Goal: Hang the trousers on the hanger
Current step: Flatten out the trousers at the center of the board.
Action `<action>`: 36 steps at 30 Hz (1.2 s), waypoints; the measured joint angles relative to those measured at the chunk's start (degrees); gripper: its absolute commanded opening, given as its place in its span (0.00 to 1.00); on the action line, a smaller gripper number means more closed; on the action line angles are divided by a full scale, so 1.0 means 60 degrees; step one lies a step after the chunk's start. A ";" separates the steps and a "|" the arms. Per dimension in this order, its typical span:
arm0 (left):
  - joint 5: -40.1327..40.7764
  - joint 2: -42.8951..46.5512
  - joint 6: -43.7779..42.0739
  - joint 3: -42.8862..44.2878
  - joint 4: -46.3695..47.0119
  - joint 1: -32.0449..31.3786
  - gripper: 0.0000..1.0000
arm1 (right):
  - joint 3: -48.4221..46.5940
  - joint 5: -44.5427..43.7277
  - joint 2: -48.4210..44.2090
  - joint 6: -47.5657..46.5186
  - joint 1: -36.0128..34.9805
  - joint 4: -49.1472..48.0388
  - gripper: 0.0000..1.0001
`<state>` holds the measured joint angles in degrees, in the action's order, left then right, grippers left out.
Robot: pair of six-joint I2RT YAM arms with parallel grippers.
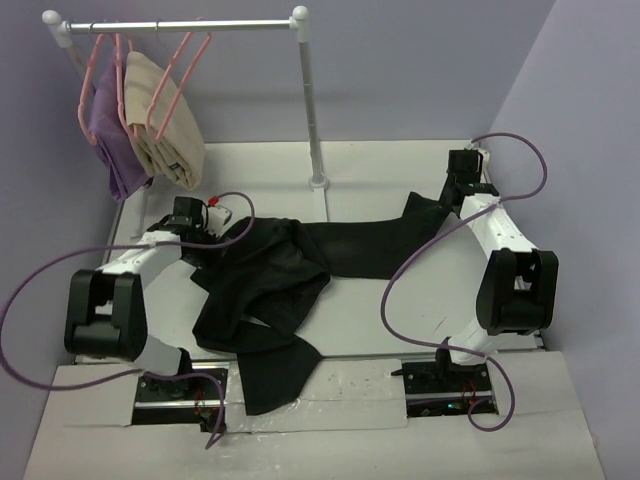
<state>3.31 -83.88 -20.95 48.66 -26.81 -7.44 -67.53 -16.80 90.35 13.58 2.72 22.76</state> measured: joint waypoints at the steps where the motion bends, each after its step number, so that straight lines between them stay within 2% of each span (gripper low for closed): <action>1: -0.0047 -0.0372 0.0004 0.0000 0.0051 0.0000 0.92 | 0.0000 -0.0025 0.0000 -0.0011 -0.0040 0.0000 0.00; 3: -0.0171 -0.0882 -0.0015 0.0047 0.0106 0.0000 0.91 | 0.0000 -0.0062 0.0000 -0.0044 -0.0098 0.0000 0.00; 5: -0.0219 -0.0947 -0.0018 0.0091 0.0204 0.0018 0.73 | 0.0000 -0.0127 0.0000 -0.0095 -0.0120 -0.0004 0.00; 6: -0.0342 -0.1009 -0.0015 0.0098 0.0189 0.0015 0.57 | 0.0000 -0.0160 0.0000 -0.0109 -0.0120 -0.0004 0.00; 7: -0.0430 -0.1064 0.0007 0.0106 0.0193 0.0004 0.08 | 0.0000 -0.0197 0.0000 -0.0117 -0.0120 0.0000 0.00; 8: -0.0488 -0.1126 0.0040 0.0109 0.0233 -0.0004 0.00 | 0.0000 -0.0219 0.0000 -0.0131 -0.0120 0.0000 0.00; 11: -0.0040 -0.1359 -0.0135 0.0168 0.0739 -0.0026 0.00 | 0.0000 -0.0361 0.0000 -0.0153 -0.0120 0.0004 0.00; 15: 0.1282 -0.1512 -0.0528 0.0098 0.1668 0.0208 0.00 | -0.0295 -0.0696 -0.0018 -0.0219 -0.0120 0.0288 0.00; 20: 0.2561 -0.1351 -0.1115 0.0153 0.2266 0.1362 0.00 | -0.0933 -0.1035 -0.0565 -0.0324 -0.0182 0.0539 0.00; 25: 0.2685 -0.0280 -0.1588 0.0350 0.2357 0.2106 0.00 | -0.1013 -0.0907 -0.1636 -0.0321 -0.0357 0.0652 0.00; 31: 0.2656 0.1577 -0.2069 0.0379 0.2058 0.2197 0.00 | -0.1013 -0.1042 -0.2280 -0.0324 -0.0368 0.0732 0.00; 36: 0.2656 0.2452 -0.2339 0.0379 0.1519 0.2277 0.00 | -0.1013 -0.1042 -0.2827 -0.0324 -0.0368 0.1064 0.00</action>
<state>19.25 -69.17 -34.98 50.94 -17.69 6.22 -73.60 -23.05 73.38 11.64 0.51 29.15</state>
